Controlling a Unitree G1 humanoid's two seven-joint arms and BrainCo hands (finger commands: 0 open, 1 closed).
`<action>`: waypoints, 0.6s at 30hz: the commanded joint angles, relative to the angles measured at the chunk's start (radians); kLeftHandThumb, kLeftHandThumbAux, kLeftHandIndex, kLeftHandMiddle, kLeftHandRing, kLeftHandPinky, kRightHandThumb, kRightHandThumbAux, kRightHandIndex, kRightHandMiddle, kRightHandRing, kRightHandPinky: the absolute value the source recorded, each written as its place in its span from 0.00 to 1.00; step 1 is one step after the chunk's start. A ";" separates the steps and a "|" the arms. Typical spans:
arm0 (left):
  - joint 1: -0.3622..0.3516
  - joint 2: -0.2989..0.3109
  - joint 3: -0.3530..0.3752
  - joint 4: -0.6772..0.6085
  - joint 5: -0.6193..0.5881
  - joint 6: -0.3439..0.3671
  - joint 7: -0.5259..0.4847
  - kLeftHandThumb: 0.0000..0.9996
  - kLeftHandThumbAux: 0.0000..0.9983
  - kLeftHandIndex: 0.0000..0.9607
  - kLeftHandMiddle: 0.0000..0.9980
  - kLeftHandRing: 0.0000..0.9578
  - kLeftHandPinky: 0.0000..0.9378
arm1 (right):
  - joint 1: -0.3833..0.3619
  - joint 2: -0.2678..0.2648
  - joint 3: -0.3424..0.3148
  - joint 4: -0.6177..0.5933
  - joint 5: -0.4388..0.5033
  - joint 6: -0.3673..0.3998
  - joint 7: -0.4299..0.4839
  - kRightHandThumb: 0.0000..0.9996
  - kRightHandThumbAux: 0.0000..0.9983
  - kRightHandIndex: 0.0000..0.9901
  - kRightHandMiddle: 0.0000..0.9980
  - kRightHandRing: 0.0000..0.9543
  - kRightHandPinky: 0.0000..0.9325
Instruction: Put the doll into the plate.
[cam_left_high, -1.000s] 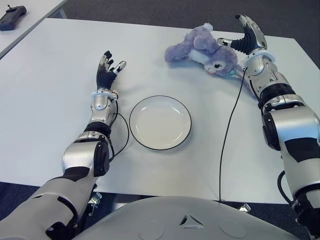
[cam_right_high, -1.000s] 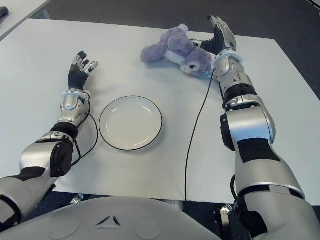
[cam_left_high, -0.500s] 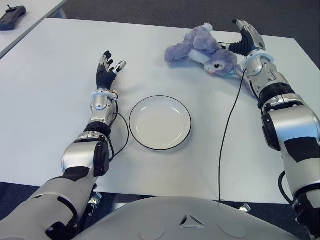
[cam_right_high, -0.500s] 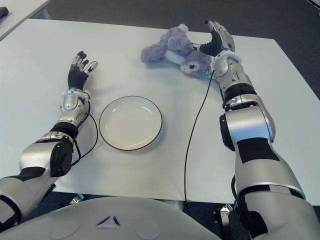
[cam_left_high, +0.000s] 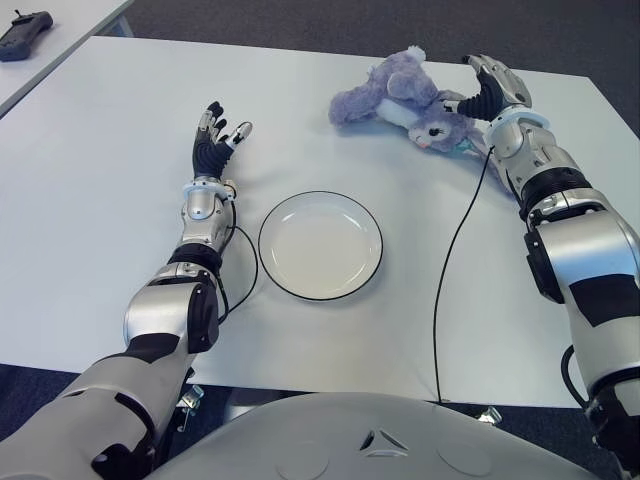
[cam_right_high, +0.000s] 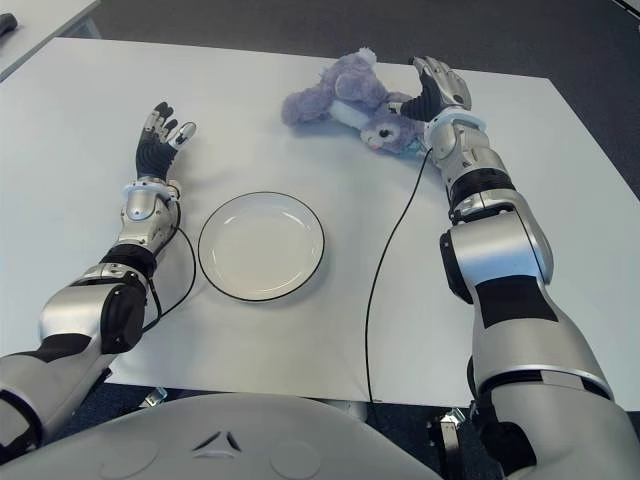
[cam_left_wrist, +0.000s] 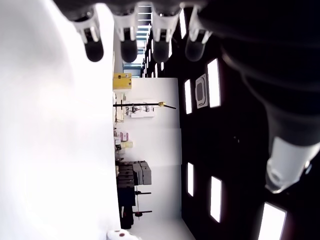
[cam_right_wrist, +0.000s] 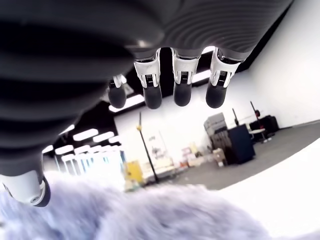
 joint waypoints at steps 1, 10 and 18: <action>0.211 -0.060 -0.003 0.147 0.005 0.143 0.031 0.00 0.63 0.00 0.02 0.00 0.00 | 0.049 0.006 0.028 0.018 -0.033 0.038 0.019 0.27 0.51 0.00 0.00 0.00 0.03; 0.215 -0.058 -0.002 0.146 0.003 0.139 0.026 0.00 0.63 0.00 0.03 0.00 0.00 | 0.082 0.022 0.022 0.025 -0.030 0.070 0.025 0.29 0.52 0.00 0.00 0.00 0.05; 0.222 -0.056 -0.001 0.145 0.003 0.126 0.024 0.00 0.61 0.00 0.03 0.00 0.00 | 0.105 0.045 0.004 0.025 -0.012 0.088 0.022 0.30 0.53 0.00 0.00 0.00 0.06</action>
